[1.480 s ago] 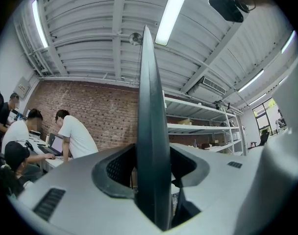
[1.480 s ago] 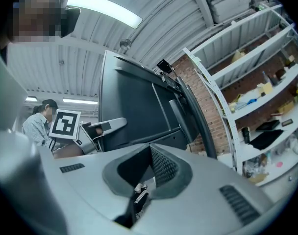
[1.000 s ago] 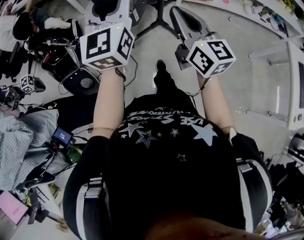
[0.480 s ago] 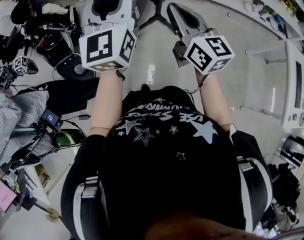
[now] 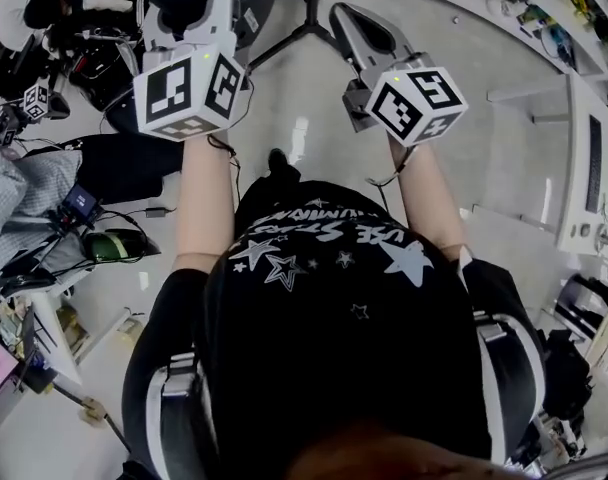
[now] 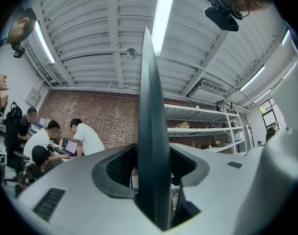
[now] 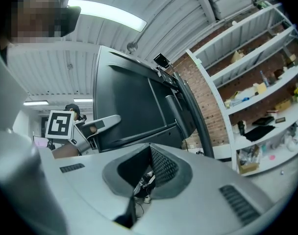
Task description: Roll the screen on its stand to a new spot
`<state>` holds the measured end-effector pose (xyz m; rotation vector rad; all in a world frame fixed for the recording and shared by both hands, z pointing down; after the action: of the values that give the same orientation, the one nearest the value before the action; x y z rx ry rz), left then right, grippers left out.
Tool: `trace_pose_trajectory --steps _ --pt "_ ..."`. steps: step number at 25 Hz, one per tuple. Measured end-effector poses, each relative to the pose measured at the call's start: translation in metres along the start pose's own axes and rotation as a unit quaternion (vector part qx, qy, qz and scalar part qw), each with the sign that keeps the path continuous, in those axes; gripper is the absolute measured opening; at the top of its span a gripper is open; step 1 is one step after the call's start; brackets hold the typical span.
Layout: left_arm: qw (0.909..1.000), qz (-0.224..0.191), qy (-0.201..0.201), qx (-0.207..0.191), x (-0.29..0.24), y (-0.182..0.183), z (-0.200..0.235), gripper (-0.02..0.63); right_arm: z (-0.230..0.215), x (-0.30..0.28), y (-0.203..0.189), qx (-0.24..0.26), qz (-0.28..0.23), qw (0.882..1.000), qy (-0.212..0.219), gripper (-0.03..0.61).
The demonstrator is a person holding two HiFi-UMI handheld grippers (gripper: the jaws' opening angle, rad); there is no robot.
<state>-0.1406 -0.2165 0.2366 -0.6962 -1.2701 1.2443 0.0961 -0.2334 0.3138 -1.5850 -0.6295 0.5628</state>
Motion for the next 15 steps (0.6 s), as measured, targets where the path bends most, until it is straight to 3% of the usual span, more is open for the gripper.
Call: trace_pose_trajectory --steps 15 --pt "0.9999 -0.01 0.004 -0.008 0.083 0.009 -0.075 0.225 0.017 0.091 -0.014 -0.012 0.003 0.999 0.033 0.006"
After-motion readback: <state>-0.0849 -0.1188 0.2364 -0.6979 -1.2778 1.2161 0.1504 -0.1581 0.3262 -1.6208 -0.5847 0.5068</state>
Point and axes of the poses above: the fingertips, and each gripper's own axes: x backward along the fingers, z to its left, y out of its top, the point moved 9 cm from there along x, backward along the fingers, and after that the axes turned 10 degrees about x, right-handed, at the moved point
